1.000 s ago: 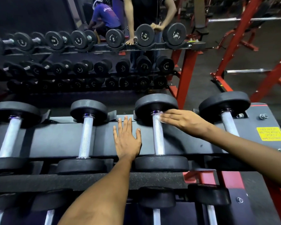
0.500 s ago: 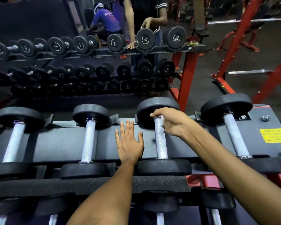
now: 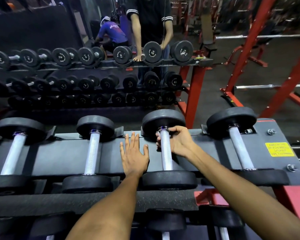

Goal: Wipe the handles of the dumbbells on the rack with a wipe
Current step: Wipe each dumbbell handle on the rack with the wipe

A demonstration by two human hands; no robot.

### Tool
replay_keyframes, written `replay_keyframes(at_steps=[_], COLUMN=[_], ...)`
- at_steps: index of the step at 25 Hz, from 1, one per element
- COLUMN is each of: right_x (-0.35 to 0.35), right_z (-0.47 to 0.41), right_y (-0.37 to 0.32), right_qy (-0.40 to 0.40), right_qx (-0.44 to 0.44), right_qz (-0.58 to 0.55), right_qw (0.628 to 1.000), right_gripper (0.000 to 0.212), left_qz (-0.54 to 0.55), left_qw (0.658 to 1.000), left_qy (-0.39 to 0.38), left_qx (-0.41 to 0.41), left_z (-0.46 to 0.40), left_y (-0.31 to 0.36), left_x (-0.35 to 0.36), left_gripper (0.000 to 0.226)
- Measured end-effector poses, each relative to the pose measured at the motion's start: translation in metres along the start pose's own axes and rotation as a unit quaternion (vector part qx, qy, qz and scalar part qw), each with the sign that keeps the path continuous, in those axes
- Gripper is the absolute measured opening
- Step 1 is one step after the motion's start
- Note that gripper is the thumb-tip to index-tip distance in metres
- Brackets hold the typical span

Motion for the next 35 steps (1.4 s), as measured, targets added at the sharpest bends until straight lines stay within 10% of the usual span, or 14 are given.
replay_keyframes(at_steps=[2, 11, 13, 15, 19, 22, 26, 31, 35], right_x=[0.001, 0.011, 0.0, 0.022, 0.087, 0.053, 0.036, 0.056, 0.05], right_z=[0.005, 0.008, 0.021, 0.032, 0.015, 0.017, 0.012, -0.029, 0.012], right_y=[-0.017, -0.017, -0.03, -0.036, -0.008, -0.032, -0.036, 0.001, -0.027], right_qy=[0.074, 0.225, 0.341, 0.368, -0.025, -0.144, -0.088, 0.009, -0.056], right_qx=[-0.009, -0.037, -0.164, -0.284, -0.456, -0.455, -0.423, -0.148, -0.357], right_qz=[0.062, 0.272, 0.457, 0.654, 0.883, 0.876, 0.893, 0.97, 0.931], right_qw=[0.995, 0.935, 0.805, 0.597, 0.111, -0.064, -0.128, -0.193, 0.052], right_gripper=[0.011, 0.022, 0.025, 0.017, 0.02, 0.032, 0.031, 0.028, 0.016], left_qz=[-0.005, -0.009, -0.013, -0.021, -0.029, -0.032, -0.033, -0.027, -0.023], left_qw=[1.0, 1.0, 1.0, 1.0, 0.999, 0.999, 0.999, 1.0, 1.0], left_qy=[-0.002, -0.004, 0.002, 0.001, 0.01, -0.001, 0.003, -0.003, 0.0], left_qx=[0.0, 0.003, 0.006, 0.006, 0.013, 0.007, 0.003, 0.003, 0.002], left_z=[0.001, 0.001, 0.002, 0.001, -0.002, 0.0, 0.0, 0.0, 0.0], left_y=[0.0, 0.001, 0.001, -0.001, -0.004, -0.003, -0.002, -0.003, -0.001], left_x=[0.0, -0.002, 0.001, 0.004, 0.003, 0.004, 0.004, 0.003, 0.003], left_gripper=[0.061, 0.061, 0.061, 0.062, 0.075, 0.063, 0.061, 0.061, 0.061])
Point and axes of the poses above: each hand's wrist, its own z-axis away from the middle knuckle, its own x-axis out of the palm, y = z × x, the point moved 4 cm from there along -z, towards the middle knuckle, and after that the axes turned 12 degrees about x, right-handed, at the moved point
